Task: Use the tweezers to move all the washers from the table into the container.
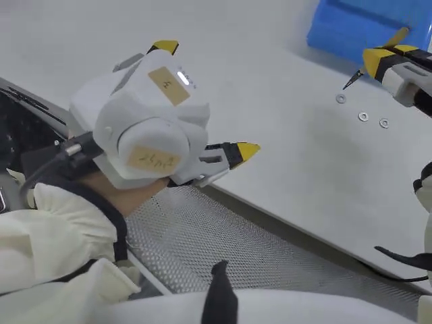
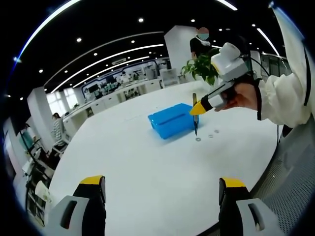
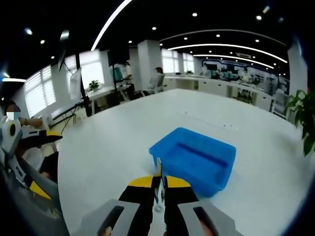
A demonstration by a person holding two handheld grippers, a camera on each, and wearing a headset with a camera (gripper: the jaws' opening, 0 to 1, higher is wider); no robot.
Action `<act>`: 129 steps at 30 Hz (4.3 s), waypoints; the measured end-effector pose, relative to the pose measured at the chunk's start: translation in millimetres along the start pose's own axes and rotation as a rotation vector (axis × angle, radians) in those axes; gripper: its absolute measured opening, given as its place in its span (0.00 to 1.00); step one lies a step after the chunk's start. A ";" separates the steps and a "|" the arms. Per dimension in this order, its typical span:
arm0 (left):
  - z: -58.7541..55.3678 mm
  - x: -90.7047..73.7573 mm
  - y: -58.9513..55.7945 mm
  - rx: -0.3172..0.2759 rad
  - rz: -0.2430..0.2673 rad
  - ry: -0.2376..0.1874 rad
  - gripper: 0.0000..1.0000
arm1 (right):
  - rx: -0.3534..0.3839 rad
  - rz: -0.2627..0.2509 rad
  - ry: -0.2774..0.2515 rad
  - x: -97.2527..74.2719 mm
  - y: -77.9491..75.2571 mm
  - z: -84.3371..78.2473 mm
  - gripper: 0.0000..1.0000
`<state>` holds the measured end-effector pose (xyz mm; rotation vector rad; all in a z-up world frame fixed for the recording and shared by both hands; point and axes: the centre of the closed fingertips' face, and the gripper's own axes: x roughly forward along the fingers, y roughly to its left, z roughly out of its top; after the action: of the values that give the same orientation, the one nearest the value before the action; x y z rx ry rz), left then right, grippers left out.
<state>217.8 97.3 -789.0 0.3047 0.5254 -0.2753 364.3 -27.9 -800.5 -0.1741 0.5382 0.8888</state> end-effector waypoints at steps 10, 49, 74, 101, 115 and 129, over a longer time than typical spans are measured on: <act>-1.8 0.2 0.5 0.004 0.004 0.009 0.98 | 0.003 -0.013 0.014 1.0 -4.7 -9.9 0.03; -2.8 -1.3 0.9 0.013 0.014 0.023 0.96 | -0.010 -0.018 0.039 -1.6 -4.5 -14.6 0.00; -4.3 0.1 0.7 0.020 0.008 0.026 0.97 | -0.057 -0.021 -0.002 -15.3 -4.4 21.9 0.00; -9.7 1.1 -3.9 0.033 -0.012 0.057 0.96 | -0.072 -0.049 -0.116 11.4 -21.9 74.6 0.00; -11.1 0.5 -6.1 0.030 -0.018 0.070 0.95 | -0.094 -0.067 -0.109 33.3 -35.7 74.1 0.00; -13.6 3.1 -7.0 0.034 -0.028 0.086 0.95 | -0.084 -0.064 -0.076 54.4 -42.9 60.8 0.00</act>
<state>212.0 95.1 -803.3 0.3434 0.6101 -0.2994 447.9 4.7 -779.8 -0.2321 0.4230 0.8531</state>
